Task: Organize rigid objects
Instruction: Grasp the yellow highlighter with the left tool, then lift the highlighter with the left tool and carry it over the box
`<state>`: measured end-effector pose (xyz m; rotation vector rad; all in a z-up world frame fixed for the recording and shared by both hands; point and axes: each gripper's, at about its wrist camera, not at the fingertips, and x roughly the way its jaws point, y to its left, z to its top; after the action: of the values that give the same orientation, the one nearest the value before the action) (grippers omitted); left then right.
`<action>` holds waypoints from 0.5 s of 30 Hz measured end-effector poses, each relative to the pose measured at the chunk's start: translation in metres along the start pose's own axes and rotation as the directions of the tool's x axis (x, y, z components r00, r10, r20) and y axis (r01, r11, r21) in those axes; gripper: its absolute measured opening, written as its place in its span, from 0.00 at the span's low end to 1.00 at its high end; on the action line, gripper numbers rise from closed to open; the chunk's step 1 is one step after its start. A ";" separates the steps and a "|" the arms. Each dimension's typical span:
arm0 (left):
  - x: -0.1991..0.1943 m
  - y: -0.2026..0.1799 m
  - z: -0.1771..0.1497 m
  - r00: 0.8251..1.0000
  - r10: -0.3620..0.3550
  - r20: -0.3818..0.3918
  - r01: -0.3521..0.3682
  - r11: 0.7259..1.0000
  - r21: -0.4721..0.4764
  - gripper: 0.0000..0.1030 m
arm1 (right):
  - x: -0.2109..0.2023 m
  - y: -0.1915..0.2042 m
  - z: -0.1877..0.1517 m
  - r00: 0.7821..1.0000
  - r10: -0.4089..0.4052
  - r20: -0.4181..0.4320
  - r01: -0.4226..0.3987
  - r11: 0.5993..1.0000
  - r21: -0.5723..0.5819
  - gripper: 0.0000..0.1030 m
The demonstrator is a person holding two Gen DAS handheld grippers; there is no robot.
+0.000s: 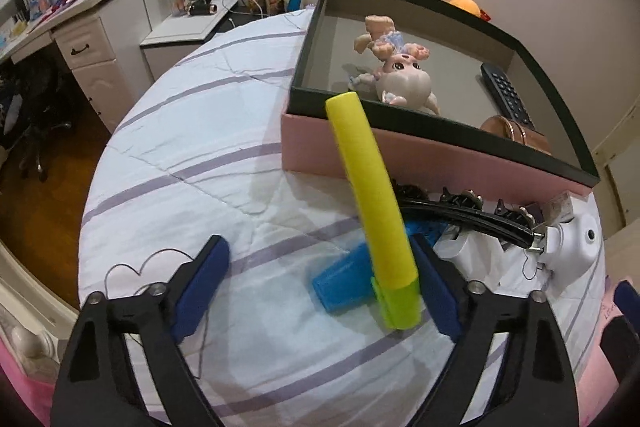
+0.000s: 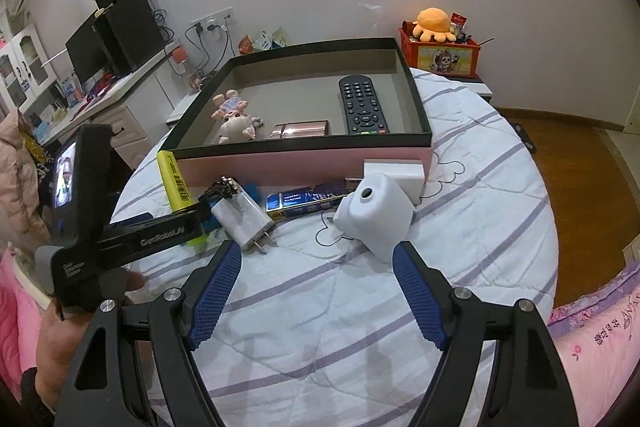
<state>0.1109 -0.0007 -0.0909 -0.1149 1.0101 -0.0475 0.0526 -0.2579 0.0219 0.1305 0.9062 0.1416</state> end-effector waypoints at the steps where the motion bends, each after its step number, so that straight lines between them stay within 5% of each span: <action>1: -0.001 0.001 0.001 1.000 -0.005 0.007 0.005 1.000 0.000 0.75 | 0.002 0.001 0.000 1.000 0.002 -0.003 -0.002 1.000 0.000 0.77; 7: -0.004 -0.002 0.007 0.998 -0.062 0.012 0.061 0.997 0.044 0.28 | 0.004 0.007 0.001 1.000 0.005 -0.011 -0.006 1.000 -0.011 0.77; 15: -0.008 0.002 0.002 0.994 -0.107 0.011 0.107 0.993 0.042 0.25 | 0.001 0.006 0.001 1.000 0.001 -0.006 -0.001 1.000 -0.005 0.77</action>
<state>0.1085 0.0018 -0.0829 -0.1312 0.9890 -0.1656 0.0533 -0.2524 0.0226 0.1263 0.9119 0.1454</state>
